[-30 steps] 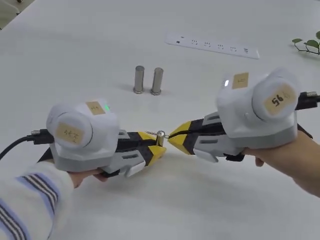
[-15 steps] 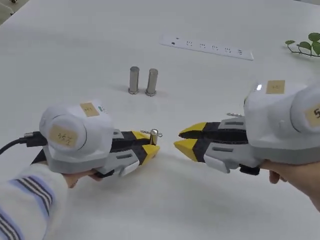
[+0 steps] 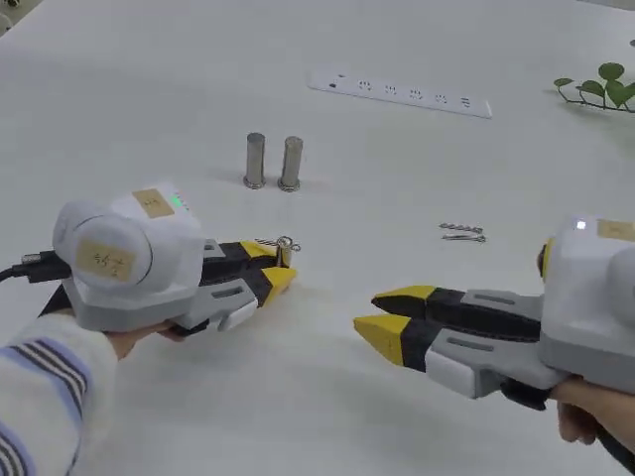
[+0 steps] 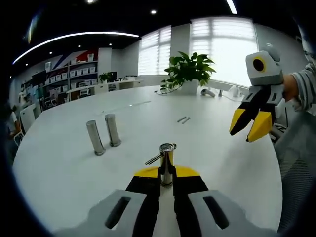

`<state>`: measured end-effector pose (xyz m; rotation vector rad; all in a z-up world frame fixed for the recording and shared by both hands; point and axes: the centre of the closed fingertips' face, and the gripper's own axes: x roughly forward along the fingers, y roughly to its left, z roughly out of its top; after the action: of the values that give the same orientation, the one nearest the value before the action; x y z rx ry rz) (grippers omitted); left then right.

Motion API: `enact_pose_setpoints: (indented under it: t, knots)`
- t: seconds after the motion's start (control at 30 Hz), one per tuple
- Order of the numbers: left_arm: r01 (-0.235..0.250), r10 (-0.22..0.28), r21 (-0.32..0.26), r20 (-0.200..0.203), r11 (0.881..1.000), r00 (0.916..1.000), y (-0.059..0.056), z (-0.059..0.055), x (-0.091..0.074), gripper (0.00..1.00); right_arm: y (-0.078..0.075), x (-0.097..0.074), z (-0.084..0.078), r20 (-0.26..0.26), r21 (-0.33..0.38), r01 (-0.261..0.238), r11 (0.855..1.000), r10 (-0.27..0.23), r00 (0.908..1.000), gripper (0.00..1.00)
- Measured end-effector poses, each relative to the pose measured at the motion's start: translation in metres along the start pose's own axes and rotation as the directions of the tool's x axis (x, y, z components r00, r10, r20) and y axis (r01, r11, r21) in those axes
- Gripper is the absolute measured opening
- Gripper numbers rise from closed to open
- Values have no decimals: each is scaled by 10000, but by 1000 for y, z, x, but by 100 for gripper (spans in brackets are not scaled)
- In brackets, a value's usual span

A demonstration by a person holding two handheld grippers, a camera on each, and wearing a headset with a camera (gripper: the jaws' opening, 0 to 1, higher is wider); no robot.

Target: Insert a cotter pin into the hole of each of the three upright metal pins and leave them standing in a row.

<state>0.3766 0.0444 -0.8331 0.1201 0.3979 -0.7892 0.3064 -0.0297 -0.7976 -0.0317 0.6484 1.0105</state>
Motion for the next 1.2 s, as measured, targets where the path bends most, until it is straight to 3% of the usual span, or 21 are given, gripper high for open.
enact_pose_setpoints:
  t: [0.23, 0.37, 0.57, 1.2]
  knots:
    - [-251, 250, 66, 96, 9997, 9996, 14, 3, 3, 7, -2, -9, -8, 127, 607, 355, 9975, -364, 9993, 23]
    - [-285, 286, 68, -23, 9996, 9996, 18, -1, 5, 7, -3, -12, -8, 211, 809, 551, 9952, -570, 9981, 24]
    - [-389, 389, 9, -17, 9992, 9992, 19, -1, 5, 7, -7, -16, -10, 235, 884, 824, 9927, -848, 9961, 26]
    - [-295, 295, -47, -61, 9996, 9995, 17, -3, 7, 7, -9, -17, -15, 101, 704, 1115, 9913, -1125, 9936, 57]
